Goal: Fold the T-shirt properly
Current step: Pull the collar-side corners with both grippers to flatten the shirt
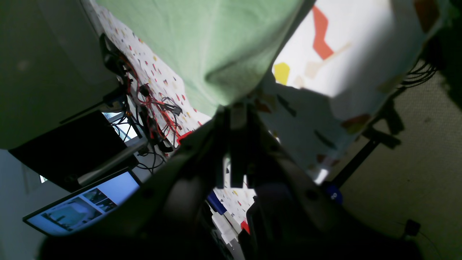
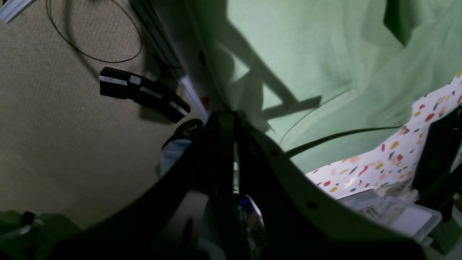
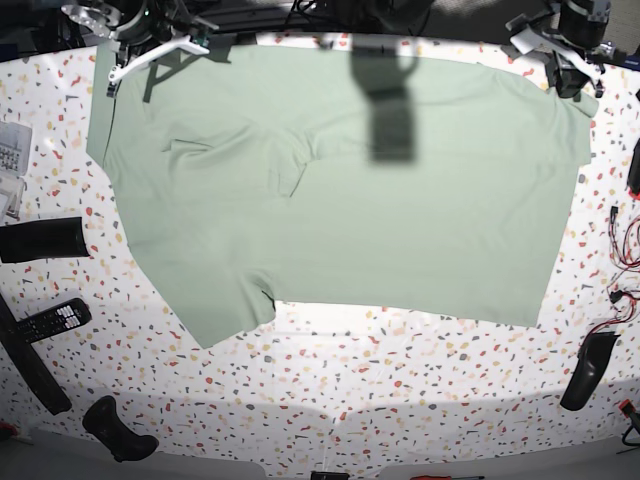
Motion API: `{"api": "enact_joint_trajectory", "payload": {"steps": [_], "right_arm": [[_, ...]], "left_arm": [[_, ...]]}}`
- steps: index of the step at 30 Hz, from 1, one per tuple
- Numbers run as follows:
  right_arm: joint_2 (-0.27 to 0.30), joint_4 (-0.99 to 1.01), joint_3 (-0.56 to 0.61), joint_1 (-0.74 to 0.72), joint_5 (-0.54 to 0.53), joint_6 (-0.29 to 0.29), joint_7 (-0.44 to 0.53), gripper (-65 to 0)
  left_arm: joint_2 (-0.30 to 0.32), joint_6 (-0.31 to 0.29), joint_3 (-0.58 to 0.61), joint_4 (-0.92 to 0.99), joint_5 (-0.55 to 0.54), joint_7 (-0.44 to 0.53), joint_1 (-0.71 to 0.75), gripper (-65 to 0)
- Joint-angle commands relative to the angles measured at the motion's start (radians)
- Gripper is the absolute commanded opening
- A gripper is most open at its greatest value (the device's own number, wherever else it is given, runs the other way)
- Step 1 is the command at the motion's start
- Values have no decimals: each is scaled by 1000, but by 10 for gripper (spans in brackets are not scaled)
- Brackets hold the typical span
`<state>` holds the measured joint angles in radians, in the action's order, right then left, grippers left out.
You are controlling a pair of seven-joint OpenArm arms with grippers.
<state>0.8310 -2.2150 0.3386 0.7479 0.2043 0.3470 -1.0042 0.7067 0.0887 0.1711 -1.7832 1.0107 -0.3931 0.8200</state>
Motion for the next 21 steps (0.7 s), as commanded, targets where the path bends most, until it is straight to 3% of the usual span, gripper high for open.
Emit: {"api": "enact_joint_trajectory", "payload": {"steps": [1,8,14,21], "right_arm": [[14,-20,-5,1,5,-5,-2,-650],[14,-20,-5,1,76,-16,-6,-650],[14,-20,-5,1,107,-16,-6,-650],[14,-20,-5,1,107,-34,-6,-650]], "left_arm": [[11,17,-4,-14,10,-4,8,-650],[11,17,-4,-14,10,-10,8,-650],[12,17,-4,-15,10,-99,22,-650],[11,17,-4,-15,11,-77,70,-650]]}}
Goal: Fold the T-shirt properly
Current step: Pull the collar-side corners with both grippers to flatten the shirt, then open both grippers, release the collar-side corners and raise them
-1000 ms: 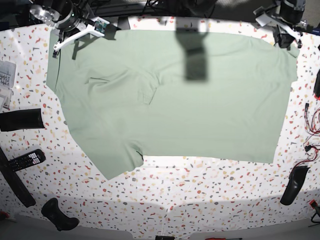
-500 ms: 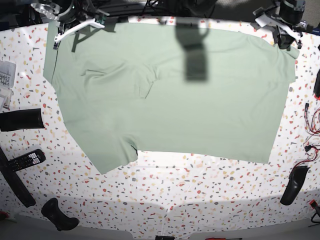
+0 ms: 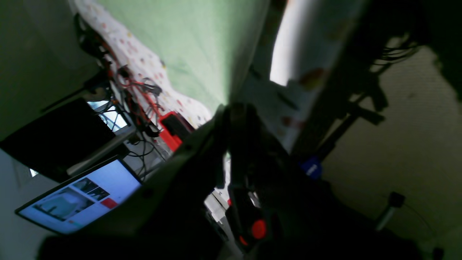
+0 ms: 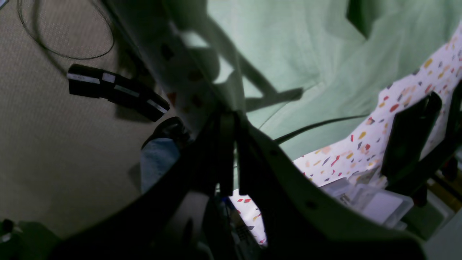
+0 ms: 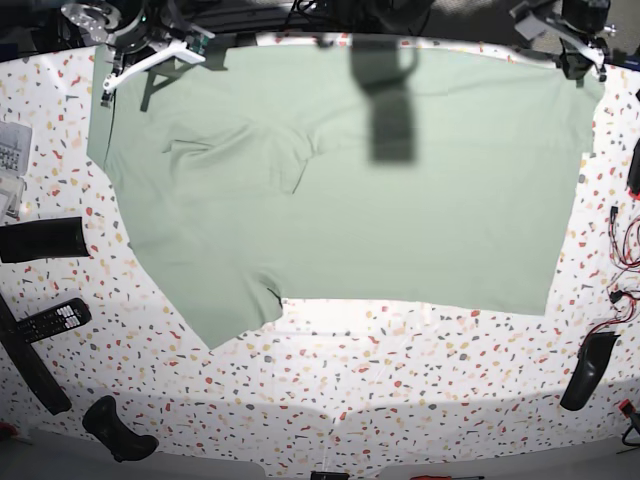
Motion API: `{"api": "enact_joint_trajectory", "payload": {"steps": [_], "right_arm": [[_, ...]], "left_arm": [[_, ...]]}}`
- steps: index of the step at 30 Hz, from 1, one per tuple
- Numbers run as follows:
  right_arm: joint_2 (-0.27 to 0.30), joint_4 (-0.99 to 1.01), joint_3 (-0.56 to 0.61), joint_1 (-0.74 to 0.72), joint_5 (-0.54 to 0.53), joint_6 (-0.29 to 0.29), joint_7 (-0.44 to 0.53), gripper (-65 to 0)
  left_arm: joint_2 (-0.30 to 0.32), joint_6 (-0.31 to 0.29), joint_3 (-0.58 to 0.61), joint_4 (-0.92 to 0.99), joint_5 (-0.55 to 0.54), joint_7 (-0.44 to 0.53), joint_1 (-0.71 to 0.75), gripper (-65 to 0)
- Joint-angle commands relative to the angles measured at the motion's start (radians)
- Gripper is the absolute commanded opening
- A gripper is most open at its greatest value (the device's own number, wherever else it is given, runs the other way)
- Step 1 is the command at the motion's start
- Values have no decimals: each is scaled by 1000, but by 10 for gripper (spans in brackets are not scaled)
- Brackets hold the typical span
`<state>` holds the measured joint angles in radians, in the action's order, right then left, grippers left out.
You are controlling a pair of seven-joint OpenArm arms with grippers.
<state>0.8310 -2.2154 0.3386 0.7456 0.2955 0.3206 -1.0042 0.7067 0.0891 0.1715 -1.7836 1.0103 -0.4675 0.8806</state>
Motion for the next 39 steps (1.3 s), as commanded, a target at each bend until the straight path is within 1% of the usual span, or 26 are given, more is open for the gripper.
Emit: {"api": "enact_joint_trajectory", "payload": {"steps": [1,5,8,9,11,12,13,14,17,18,19,22,25,28,30,32,34,36,37,39], "right_arm": [[14,-19,-5,3,16,-8,-6,-650],[14,-19,-5,3,13,-7,-6,-650],[14,-19,-5,3,-38,2,-11,-650],[14,-19,-5,3,-65,10,-19,-607],[14,-19,-5,3,-103,20,-37,-463],[14,-19,-5,3,-112,20,-37,-420],[14,-19,-5,3,-118,19,-37,-400],[14,-19,-5,3,-117,19,-37,-397],[14,-19,-5,3,-117,19,-37,-397],[14,-19,-5,3,-117,19,-37,-397],[14,-19,-5,3,-118,19,-37,-397],[14,-19,-5,3,-117,19,-37,-397],[14,-21,-5,3,-125,29,-40,-397],[14,-33,-5,3,-185,98,-83,-397],[14,-50,-5,3,-235,119,-110,-397],[14,-72,-5,4,-270,122,-131,-397],[14,-102,-5,4,-302,125,-131,-398],[14,-138,-5,3,-326,125,-130,-398],[14,-141,-5,3,-326,125,-130,-398],[14,-141,-5,2,-316,124,-129,-398]], "left_arm": [[12,17,-4,-15,11,-3,12,-650],[11,17,-4,-16,11,-3,11,-650],[11,17,-4,-16,11,-8,11,-650],[11,17,-4,-16,11,-8,11,-650],[11,17,-4,-16,11,-7,11,-650],[11,17,-4,-16,11,-7,11,-650],[11,17,-4,-16,11,-7,11,-650],[11,17,-4,-16,11,-8,11,-650],[11,19,-4,-16,10,-16,11,-488],[11,19,-4,-16,10,-22,11,-458],[11,19,-4,-16,10,-36,11,-447],[12,19,-4,-16,9,-81,13,-447],[12,19,-4,-16,10,-93,24,-447],[12,19,-4,-16,10,-90,43,-447],[11,19,-4,-16,10,-98,57,-447],[11,19,-4,-17,11,-138,70,-447],[12,20,-4,-18,13,-210,73,-447],[11,25,-4,-18,38,-285,72,-447],[12,44,-4,-18,52,-312,72,-447],[12,101,-4,-18,79,-345,72,-447]]}}
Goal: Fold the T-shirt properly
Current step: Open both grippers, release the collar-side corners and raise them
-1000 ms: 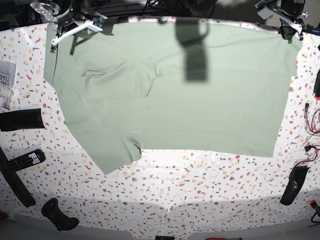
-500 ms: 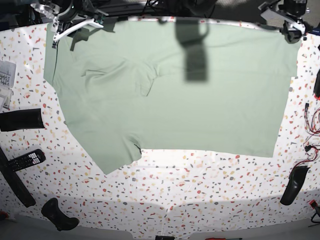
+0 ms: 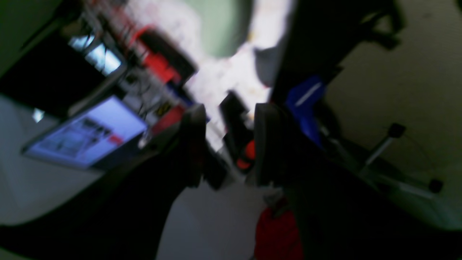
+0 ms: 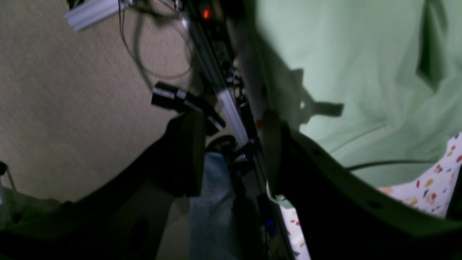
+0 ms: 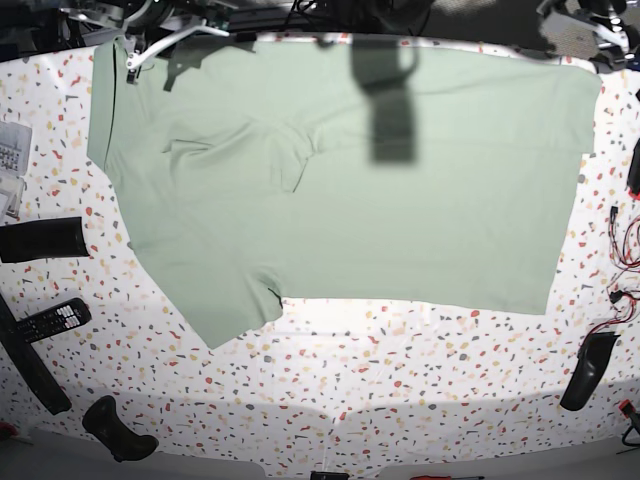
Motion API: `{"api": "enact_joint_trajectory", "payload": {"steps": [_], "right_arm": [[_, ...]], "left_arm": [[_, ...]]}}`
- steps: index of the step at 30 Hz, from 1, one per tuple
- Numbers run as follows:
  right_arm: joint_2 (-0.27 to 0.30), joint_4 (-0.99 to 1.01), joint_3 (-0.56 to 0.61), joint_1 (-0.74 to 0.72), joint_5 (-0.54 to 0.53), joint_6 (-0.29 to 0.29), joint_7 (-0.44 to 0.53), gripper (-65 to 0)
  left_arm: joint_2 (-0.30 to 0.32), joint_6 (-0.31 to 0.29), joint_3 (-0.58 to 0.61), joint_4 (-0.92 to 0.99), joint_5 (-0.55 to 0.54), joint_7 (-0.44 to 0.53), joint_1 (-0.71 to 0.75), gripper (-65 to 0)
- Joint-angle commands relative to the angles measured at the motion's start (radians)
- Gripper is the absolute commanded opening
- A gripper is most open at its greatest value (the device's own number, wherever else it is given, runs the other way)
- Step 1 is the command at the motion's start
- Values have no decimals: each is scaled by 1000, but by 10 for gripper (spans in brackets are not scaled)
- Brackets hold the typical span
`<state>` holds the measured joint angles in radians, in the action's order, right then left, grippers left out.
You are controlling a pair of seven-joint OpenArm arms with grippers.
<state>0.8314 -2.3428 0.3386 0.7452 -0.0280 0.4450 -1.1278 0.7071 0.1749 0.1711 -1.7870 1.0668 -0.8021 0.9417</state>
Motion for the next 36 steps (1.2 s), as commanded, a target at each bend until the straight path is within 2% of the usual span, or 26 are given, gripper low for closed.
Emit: {"api": "enact_joint_trajectory", "payload": {"steps": [1,4,7,9,11,16,20,27,29,32,36], "right_arm": [[13,-13,-5,0,25,-4,18,-398],[13,-13,-5,0,103,-68,76,-398],[13,-13,-5,0,186,-140,117,-398],[13,-13,-5,0,243,-205,150,-398],[10,-13,-5,-5,294,-257,164,-398],[11,-13,-5,-34,366,-340,163,-398],[21,-13,-5,-35,416,-372,175,-398],[139,-13,-5,-35,418,-387,186,-398],[160,-13,-5,-35,418,-426,190,-398],[166,-13,-5,-35,418,-517,236,-398],[166,-13,-5,-35,418,-535,314,-398]], "left_arm": [[11,42,-4,-15,42,-13,11,-447],[11,126,-4,-15,112,-11,5,-447],[12,238,-4,-15,147,13,-11,-447],[11,267,-4,-15,146,50,-29,-447],[11,268,-4,-15,132,74,-54,-447],[38,268,-4,-15,83,72,-124,-447],[79,268,-4,-16,59,74,-183,-447],[94,268,-4,-39,-108,135,-358,-447],[94,268,-4,-59,-130,135,-412,-447],[94,267,-4,-89,-233,164,-501,-447],[95,256,-4,-96,-434,232,-641,-447]]}}
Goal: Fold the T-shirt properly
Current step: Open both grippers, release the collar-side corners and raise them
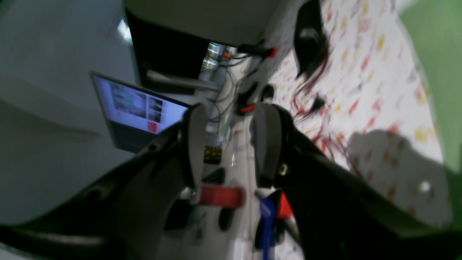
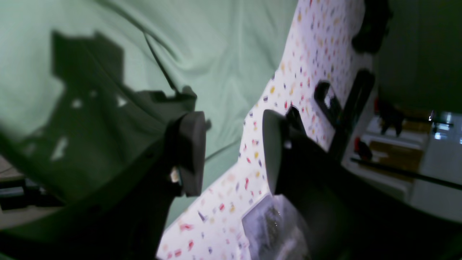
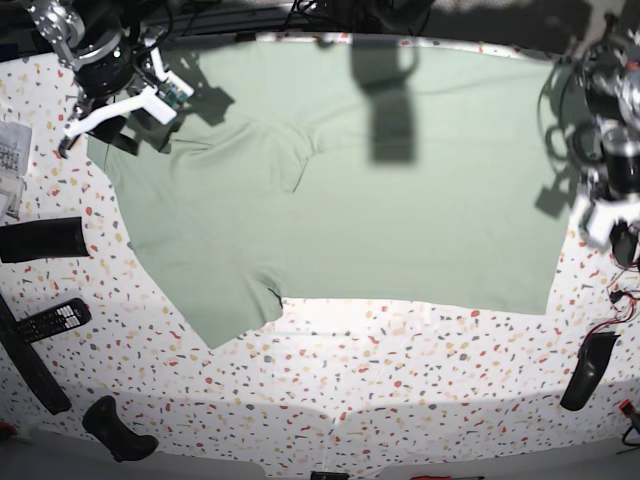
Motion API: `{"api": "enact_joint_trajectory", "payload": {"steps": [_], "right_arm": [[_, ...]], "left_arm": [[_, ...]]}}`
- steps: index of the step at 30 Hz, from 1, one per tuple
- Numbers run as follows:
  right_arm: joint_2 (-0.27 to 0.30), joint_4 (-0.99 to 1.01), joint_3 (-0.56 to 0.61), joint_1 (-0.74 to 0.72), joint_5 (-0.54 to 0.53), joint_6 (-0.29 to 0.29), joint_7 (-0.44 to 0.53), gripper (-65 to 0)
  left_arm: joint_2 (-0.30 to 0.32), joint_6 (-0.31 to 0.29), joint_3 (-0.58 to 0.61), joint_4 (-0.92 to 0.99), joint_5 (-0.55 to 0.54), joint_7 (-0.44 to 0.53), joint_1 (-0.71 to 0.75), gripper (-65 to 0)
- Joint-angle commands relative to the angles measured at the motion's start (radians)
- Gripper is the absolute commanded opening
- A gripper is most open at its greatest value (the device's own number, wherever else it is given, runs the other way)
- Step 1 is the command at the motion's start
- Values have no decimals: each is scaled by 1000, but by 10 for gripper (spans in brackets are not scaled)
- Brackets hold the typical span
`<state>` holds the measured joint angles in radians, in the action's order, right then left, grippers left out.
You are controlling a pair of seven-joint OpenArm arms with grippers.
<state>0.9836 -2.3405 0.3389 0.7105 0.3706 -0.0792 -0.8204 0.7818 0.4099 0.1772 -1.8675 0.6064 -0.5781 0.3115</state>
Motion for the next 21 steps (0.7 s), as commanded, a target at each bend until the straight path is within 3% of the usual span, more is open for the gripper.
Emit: {"api": "enact_joint_trajectory", "payload": {"steps": [1,8,12,17,21], "right_arm": [[14,-16,-6,-1,19,-11,21,-398],[10,-16,-6,-1,20,-11,33,-398],[-22,-16,-6,0,30,-12,-19,-398],[-138,-16,-6,-1,109,-20,-27,-398],[-300,-16,-6,-2,182,-82,-43,-398]], "left_arm": [[19,6,-10,-15,-27,19,-52,-448],[19,-182,-10,33,-461,94,-349,-451],[13,-277,-10,167,-626,132,-483,-463],[13,-442,-10,390,-830,138,-640,-463],[-6,-523,-10,575,-1037,53,-771,-463]]}}
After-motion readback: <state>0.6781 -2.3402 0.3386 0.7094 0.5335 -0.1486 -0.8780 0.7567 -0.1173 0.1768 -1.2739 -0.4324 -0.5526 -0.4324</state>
